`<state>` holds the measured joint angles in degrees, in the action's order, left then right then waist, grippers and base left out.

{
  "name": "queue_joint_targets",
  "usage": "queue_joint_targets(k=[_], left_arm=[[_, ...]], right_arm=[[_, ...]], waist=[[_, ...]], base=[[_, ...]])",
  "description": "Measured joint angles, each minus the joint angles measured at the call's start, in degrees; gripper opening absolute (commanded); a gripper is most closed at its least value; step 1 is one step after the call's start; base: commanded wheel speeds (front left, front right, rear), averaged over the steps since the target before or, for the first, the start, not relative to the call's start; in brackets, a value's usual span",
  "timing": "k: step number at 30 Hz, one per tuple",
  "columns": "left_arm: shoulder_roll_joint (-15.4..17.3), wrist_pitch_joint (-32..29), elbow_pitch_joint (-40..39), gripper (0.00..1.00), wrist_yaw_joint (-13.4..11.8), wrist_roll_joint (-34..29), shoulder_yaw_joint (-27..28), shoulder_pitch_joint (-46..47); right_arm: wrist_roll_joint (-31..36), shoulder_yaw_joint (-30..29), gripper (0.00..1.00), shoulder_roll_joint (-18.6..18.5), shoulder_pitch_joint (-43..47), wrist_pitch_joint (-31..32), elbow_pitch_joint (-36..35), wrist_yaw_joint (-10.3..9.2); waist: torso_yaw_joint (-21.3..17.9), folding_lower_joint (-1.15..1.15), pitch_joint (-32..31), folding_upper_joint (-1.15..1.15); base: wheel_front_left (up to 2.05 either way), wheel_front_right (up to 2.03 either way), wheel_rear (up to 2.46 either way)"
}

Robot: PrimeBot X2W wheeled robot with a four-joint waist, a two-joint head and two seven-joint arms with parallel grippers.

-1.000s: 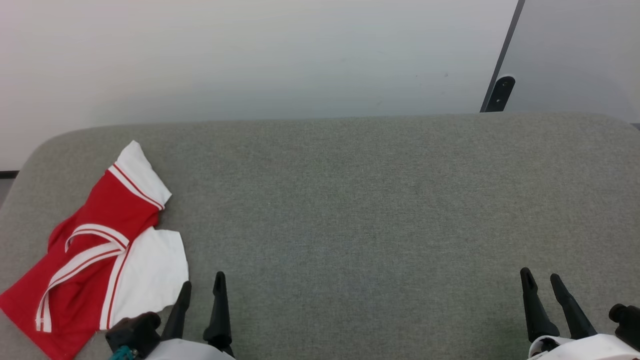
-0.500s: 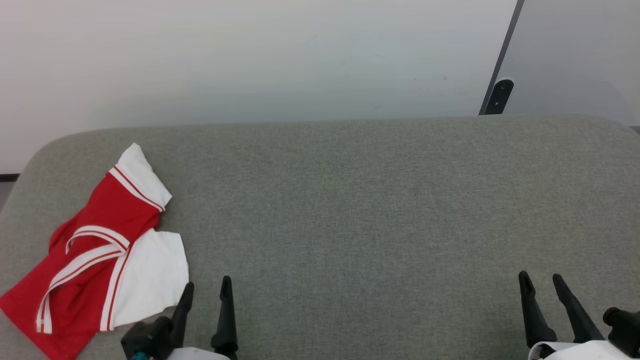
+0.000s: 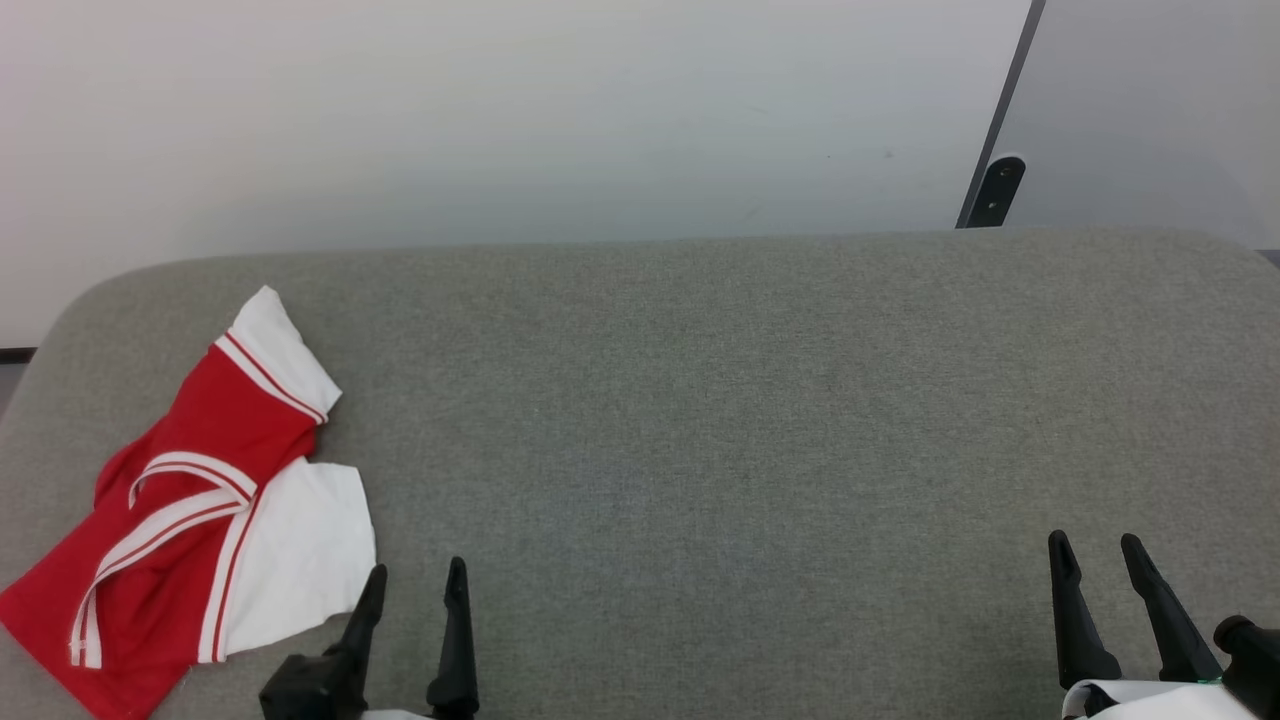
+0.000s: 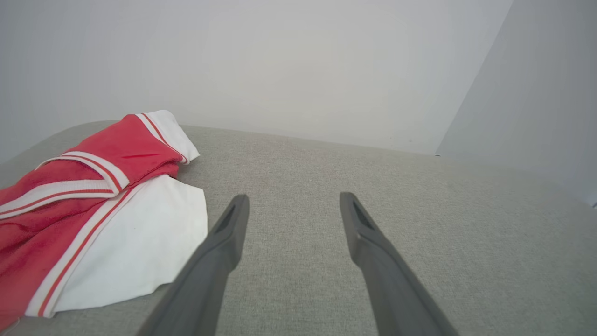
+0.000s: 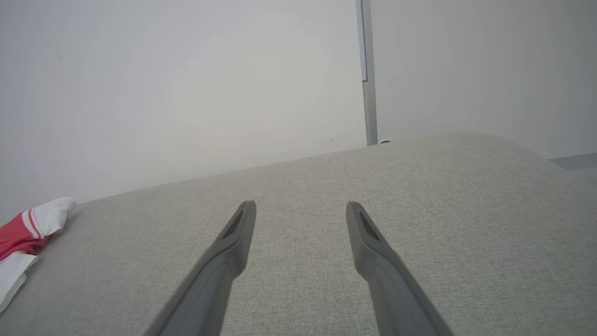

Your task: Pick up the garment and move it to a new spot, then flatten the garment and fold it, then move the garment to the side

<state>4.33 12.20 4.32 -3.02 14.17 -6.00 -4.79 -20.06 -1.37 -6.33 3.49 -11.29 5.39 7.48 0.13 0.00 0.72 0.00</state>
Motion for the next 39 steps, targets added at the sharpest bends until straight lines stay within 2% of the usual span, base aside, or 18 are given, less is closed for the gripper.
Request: queue_joint_targets(k=[5,17,30,39], left_arm=[[-0.32,0.54,-0.18,1.00,0.21,-1.14,0.36,-0.32],[-1.23,1.89,0.86,1.00,3.01,-1.63,2.16,-0.68],[-1.38,2.93,0.98,1.00,3.53,-5.34,2.70,-1.09],[-1.43,2.93,1.47,1.00,2.22,-3.66,1.72,-0.77]], right_arm=[[1.16,0.14,1.00,-0.03,0.37,-0.68,-0.34,0.00],[4.75,0.51,1.00,0.34,1.46,-2.34,-0.02,0.00],[8.00,0.64,1.00,0.91,1.88,-3.43,0.07,0.00],[7.51,1.57,1.00,-0.13,0.78,-3.58,-0.07,0.00]], waist=[[0.04,0.00,-0.10,0.00],[0.13,0.00,-0.25,0.00],[0.25,0.00,-0.24,0.00],[3.54,0.00,0.05,0.00]], base=[[0.00,0.00,0.00],[0.00,0.00,0.00],[0.00,0.00,0.00],[0.00,0.00,0.00]])
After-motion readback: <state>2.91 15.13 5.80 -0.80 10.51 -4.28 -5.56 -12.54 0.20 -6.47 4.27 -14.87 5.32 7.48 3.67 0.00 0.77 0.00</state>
